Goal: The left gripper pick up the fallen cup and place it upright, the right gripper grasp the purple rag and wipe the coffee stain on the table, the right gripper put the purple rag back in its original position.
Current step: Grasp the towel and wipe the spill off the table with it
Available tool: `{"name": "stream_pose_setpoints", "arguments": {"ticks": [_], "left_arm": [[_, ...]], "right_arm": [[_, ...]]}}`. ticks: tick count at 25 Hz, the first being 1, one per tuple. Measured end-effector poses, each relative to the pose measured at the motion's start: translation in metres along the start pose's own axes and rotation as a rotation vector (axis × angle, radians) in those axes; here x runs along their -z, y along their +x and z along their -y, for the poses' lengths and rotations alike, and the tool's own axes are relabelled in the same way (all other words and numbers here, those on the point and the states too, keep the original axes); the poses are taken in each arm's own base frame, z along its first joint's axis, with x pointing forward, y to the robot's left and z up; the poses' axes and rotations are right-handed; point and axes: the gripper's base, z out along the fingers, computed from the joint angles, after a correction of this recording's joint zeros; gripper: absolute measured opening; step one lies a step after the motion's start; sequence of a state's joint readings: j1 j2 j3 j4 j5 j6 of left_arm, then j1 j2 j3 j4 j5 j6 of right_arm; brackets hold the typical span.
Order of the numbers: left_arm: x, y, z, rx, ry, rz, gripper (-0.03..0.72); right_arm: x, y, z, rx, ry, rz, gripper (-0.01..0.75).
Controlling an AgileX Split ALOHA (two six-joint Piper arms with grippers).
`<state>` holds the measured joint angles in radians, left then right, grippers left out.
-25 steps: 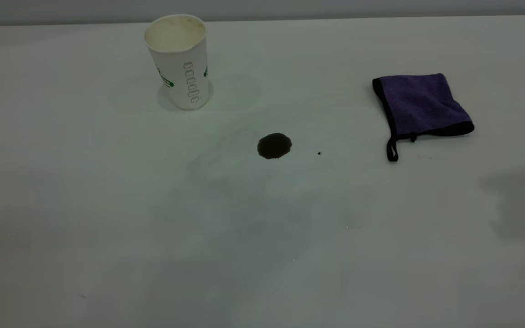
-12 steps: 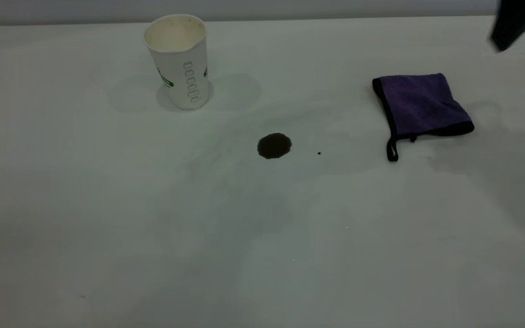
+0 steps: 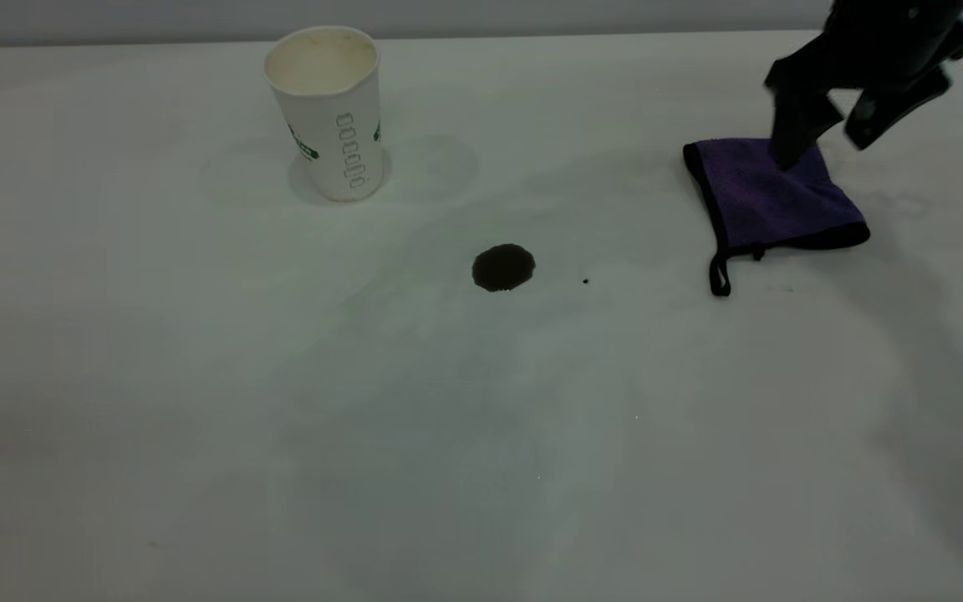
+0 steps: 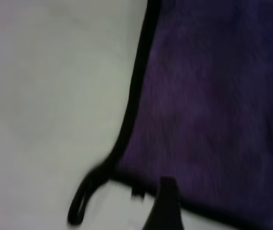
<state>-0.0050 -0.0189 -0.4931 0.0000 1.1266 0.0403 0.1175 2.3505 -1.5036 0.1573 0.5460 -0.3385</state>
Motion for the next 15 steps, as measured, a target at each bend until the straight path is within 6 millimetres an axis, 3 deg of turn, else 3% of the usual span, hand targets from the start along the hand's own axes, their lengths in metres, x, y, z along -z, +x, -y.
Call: {"name": "stream_pose_setpoints", "arguments": {"ticks": [10,12,15], "left_arm": [[0.000,0.000,0.000,0.000,0.000,0.000,0.495],[0.000,0.000,0.000,0.000,0.000,0.000,0.495],[0.000,0.000,0.000,0.000,0.000,0.000,0.495]], "right_arm": [[-0.052,-0.008,0.006,0.001,-0.004,-0.014,0.683],[-0.058,-0.007,0.008,-0.007,-0.004,-0.015,0.650],[-0.061,-0.007,0.010,-0.007,-0.001,-0.015,0.541]]}}
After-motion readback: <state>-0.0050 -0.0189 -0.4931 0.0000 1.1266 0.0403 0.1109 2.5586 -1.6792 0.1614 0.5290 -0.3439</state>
